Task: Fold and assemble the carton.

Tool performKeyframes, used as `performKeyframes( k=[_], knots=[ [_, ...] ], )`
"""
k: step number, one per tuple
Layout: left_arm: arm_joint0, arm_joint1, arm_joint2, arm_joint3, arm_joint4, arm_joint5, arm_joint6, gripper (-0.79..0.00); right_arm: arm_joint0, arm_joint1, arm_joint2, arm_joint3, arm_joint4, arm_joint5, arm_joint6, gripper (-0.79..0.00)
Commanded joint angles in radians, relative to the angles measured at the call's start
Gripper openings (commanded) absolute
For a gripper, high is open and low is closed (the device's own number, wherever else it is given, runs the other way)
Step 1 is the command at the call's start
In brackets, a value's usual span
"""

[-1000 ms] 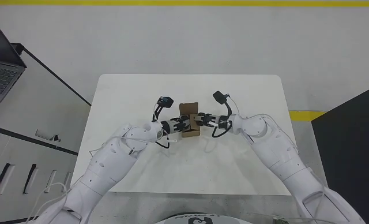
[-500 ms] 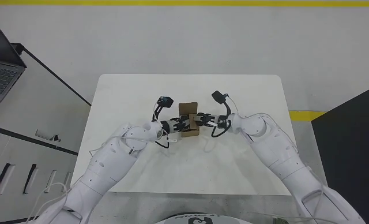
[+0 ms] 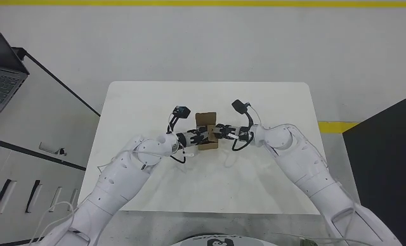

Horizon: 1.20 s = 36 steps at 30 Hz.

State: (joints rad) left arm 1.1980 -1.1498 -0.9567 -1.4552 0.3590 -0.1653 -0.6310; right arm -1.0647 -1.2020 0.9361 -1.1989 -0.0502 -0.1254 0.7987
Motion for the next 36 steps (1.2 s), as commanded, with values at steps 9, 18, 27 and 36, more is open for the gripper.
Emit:
performKeyframes(
  k=[9, 18, 27, 36],
  knots=[
    [0.059, 0.019, -0.073, -0.056, -0.021, -0.116, 0.015, -0.785, -0.039, 0.020, 0.096, -0.017, 0.123, -0.065, 0.055, -0.690],
    [0.144, 0.045, -0.142, -0.156, -0.007, -0.180, -0.028, 0.000, -0.093, 0.050, 0.229, -0.019, 0.271, -0.103, 0.118, 0.000],
    [0.179, 0.051, -0.143, -0.162, -0.023, -0.195, -0.055, 0.000, 0.001, 0.027, 0.181, 0.045, 0.316, -0.132, 0.099, 0.000],
    [0.191, 0.052, -0.128, -0.167, -0.043, -0.204, -0.059, 0.000, 0.187, -0.037, 0.046, 0.245, 0.384, -0.189, 0.126, 0.000]
  ],
)
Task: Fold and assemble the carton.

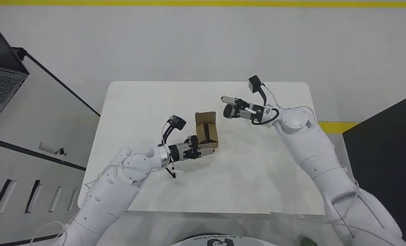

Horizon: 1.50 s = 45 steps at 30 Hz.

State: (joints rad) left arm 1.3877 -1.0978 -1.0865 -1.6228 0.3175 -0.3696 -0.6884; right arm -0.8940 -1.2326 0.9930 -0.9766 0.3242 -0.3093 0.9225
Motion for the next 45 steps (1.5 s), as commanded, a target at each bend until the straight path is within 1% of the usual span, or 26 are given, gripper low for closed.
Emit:
performKeyframes(
  k=[1, 5, 12, 15, 19, 28, 38, 41, 45],
  knots=[
    [0.004, 0.000, 0.005, 0.002, -0.006, 0.000, -0.003, 0.000, 0.035, -0.015, -0.027, 0.049, 0.020, -0.008, 0.008, 0.000],
    [0.005, -0.002, 0.013, 0.020, -0.014, 0.009, 0.006, 0.000, 0.102, -0.052, -0.086, 0.151, 0.061, -0.028, 0.039, 0.000],
    [-0.007, -0.005, 0.030, 0.043, -0.059, -0.010, -0.003, 0.000, 0.184, -0.114, -0.164, 0.301, 0.123, -0.065, 0.106, 0.000],
    [-0.019, -0.008, 0.036, 0.060, -0.050, 0.003, 0.022, 0.000, 0.204, -0.132, -0.181, 0.353, 0.136, -0.080, 0.128, 0.000],
    [-0.031, -0.012, 0.038, 0.076, -0.039, 0.019, 0.068, 0.000, 0.219, -0.145, -0.188, 0.410, 0.145, -0.096, 0.154, 0.000],
    [-0.070, -0.020, 0.039, 0.126, -0.045, 0.021, 0.119, 0.000, 0.204, -0.146, -0.168, 0.467, 0.167, -0.109, 0.201, 0.000],
    [-0.108, -0.030, 0.055, 0.157, -0.044, 0.014, 0.147, 0.000, 0.149, -0.121, -0.127, 0.438, 0.152, -0.102, 0.197, 0.000],
    [-0.103, -0.028, 0.047, 0.152, -0.044, 0.013, 0.147, 0.000, 0.129, -0.108, -0.107, 0.410, 0.147, -0.105, 0.187, 0.000],
    [-0.071, -0.019, 0.013, 0.127, -0.040, 0.022, 0.139, 0.000, 0.107, -0.085, -0.069, 0.355, 0.128, -0.120, 0.164, 0.000]
  ],
)
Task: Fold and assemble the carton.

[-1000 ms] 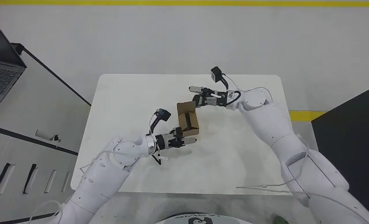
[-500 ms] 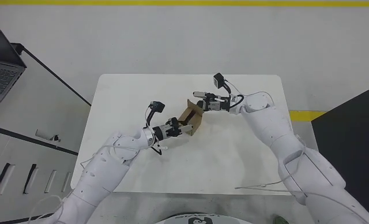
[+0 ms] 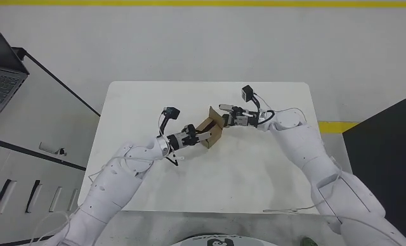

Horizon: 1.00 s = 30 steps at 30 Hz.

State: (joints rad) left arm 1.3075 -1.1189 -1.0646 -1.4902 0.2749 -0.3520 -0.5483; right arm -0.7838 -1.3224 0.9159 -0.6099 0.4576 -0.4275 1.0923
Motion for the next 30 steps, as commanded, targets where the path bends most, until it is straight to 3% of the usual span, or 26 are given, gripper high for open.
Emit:
performKeyframes(
  k=[1, 2, 3, 10, 22, 30],
  knots=[
    [0.020, 0.005, -0.017, -0.012, 0.004, 0.006, -0.003, -0.197, -0.009, 0.010, 0.016, -0.027, -0.011, 0.002, -0.011, 0.000],
    [0.030, 0.008, -0.028, -0.013, 0.003, 0.011, -0.001, -0.551, -0.015, 0.015, 0.024, -0.043, -0.014, 0.007, -0.016, 0.000],
    [0.040, 0.010, -0.034, -0.013, 0.004, 0.016, -0.001, -0.785, -0.021, 0.019, 0.031, -0.059, -0.018, 0.012, -0.021, 0.000],
    [0.050, 0.008, -0.024, -0.014, 0.005, 0.049, -0.009, -0.785, -0.078, 0.035, 0.054, -0.177, -0.038, 0.044, -0.036, 0.000],
    [-0.028, -0.016, 0.037, 0.061, -0.030, 0.022, 0.001, -0.785, -0.148, 0.052, 0.081, -0.268, -0.052, 0.093, -0.037, 0.000],
    [-0.046, -0.018, 0.035, 0.076, -0.029, 0.010, 0.001, -0.785, -0.190, 0.067, 0.108, -0.325, -0.077, 0.122, -0.066, 0.000]
  ],
)
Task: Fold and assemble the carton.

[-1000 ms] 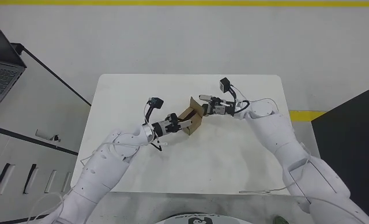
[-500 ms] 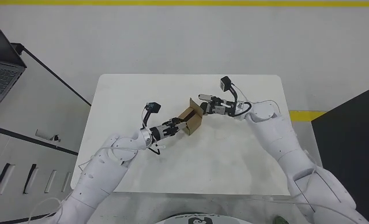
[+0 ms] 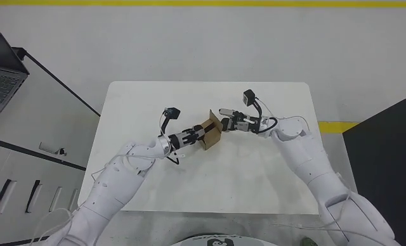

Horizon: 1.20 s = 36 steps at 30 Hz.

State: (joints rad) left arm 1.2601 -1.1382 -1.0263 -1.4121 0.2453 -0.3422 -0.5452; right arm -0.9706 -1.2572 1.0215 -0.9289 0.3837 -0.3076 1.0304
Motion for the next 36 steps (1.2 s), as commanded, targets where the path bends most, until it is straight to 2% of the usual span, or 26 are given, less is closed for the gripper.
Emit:
performKeyframes(
  k=[1, 7, 14, 21, 36],
  knots=[
    [0.004, 0.003, -0.009, -0.006, 0.003, 0.001, -0.005, -0.785, -0.008, 0.003, 0.007, -0.013, -0.007, 0.005, -0.010, 0.000],
    [0.049, 0.017, -0.066, -0.030, 0.021, 0.035, 0.000, -0.785, -0.028, 0.013, 0.028, -0.059, -0.027, 0.013, -0.034, 0.000],
    [0.071, 0.019, -0.084, -0.014, 0.022, 0.144, 0.009, -0.785, -0.035, 0.016, 0.037, -0.088, -0.033, 0.012, -0.045, 0.000],
    [0.034, 0.006, -0.043, 0.027, 0.023, 0.163, 0.001, -0.785, -0.025, 0.011, 0.023, -0.080, -0.031, 0.012, -0.040, 0.000],
    [-0.050, -0.026, 0.030, 0.109, -0.001, 0.112, 0.018, -0.785, -0.056, 0.019, 0.036, -0.096, -0.035, 0.020, -0.036, 0.000]
  ],
)
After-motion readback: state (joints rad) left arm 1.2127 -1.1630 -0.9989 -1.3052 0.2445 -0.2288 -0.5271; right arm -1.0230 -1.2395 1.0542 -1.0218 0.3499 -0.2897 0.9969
